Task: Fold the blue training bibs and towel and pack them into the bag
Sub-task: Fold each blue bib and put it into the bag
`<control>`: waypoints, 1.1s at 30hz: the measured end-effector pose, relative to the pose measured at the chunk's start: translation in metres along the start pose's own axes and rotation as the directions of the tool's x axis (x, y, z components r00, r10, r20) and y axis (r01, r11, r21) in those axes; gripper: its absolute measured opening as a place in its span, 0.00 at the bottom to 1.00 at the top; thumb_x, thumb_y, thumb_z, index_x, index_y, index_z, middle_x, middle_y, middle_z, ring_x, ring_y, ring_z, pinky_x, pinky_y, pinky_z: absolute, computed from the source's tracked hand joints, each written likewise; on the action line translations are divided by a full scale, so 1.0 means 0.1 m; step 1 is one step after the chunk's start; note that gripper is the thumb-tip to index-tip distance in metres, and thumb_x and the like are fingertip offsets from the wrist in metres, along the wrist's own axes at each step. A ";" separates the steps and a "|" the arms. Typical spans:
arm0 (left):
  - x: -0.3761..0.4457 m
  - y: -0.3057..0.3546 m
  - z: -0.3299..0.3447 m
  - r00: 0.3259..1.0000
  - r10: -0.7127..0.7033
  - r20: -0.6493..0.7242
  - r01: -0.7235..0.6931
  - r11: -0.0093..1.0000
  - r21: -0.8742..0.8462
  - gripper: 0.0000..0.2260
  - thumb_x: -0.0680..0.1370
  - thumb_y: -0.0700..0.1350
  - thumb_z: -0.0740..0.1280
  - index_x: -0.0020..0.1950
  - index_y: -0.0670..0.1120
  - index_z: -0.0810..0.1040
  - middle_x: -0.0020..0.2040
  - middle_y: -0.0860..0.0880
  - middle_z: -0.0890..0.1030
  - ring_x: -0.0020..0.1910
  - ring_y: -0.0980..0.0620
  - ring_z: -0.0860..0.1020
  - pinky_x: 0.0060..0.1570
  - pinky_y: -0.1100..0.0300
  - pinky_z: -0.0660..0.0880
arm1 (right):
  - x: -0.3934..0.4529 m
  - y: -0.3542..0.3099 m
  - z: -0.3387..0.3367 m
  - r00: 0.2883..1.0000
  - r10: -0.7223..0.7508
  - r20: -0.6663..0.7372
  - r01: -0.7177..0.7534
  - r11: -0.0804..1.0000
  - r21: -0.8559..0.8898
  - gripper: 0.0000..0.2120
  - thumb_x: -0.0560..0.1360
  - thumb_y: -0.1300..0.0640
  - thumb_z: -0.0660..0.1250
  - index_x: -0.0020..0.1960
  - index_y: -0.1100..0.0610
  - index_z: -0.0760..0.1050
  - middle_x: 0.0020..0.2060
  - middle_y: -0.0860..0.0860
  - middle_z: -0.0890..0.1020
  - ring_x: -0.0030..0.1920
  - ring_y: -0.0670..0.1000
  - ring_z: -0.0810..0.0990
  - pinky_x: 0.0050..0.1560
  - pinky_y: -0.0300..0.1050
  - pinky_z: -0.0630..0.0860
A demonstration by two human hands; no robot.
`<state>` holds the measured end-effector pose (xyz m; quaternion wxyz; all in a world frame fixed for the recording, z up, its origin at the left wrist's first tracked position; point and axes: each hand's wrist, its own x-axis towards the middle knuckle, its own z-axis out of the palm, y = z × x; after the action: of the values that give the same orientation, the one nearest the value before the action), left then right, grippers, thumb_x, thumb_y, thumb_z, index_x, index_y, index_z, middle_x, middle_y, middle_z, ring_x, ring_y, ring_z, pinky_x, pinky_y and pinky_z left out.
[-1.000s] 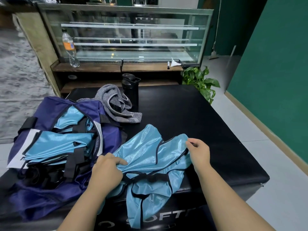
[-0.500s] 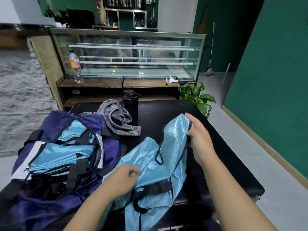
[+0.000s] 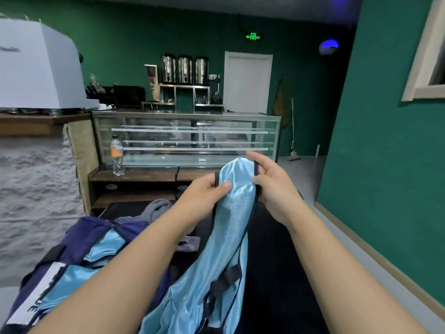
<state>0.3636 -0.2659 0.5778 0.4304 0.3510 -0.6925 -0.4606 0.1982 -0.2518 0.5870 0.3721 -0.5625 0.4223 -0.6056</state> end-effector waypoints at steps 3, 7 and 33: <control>0.05 0.25 -0.04 0.991 0.134 0.011 -0.132 0.987 -0.094 0.13 0.81 0.39 0.62 0.62 0.53 0.75 0.57 0.51 0.83 0.56 0.49 0.81 0.60 0.49 0.76 | 0.06 -0.31 -0.01 0.994 -0.109 0.030 0.111 0.991 -0.072 0.30 0.74 0.76 0.54 0.61 0.44 0.71 0.62 0.46 0.76 0.60 0.42 0.76 0.49 0.35 0.77; -0.03 0.29 -0.07 0.968 0.248 0.048 -0.244 0.967 -0.074 0.23 0.80 0.36 0.62 0.71 0.55 0.66 0.61 0.57 0.79 0.59 0.55 0.79 0.57 0.56 0.76 | 0.03 -0.43 0.01 0.982 -0.174 0.077 0.182 0.976 -0.117 0.34 0.71 0.76 0.53 0.61 0.40 0.70 0.66 0.44 0.73 0.55 0.44 0.73 0.39 0.30 0.73; -0.52 -0.42 -0.10 0.986 0.112 -0.125 -0.111 0.994 0.011 0.11 0.75 0.32 0.67 0.47 0.49 0.75 0.37 0.49 0.72 0.35 0.59 0.70 0.37 0.65 0.70 | -0.67 0.16 -0.02 0.995 0.029 0.090 0.008 0.922 -0.386 0.13 0.75 0.61 0.70 0.49 0.42 0.81 0.41 0.40 0.83 0.39 0.37 0.77 0.46 0.30 0.72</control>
<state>0.3959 -0.2372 0.5260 0.4974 0.3407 -0.6834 -0.4117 0.2014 -0.1954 0.5478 0.2768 -0.6505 0.5184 -0.4813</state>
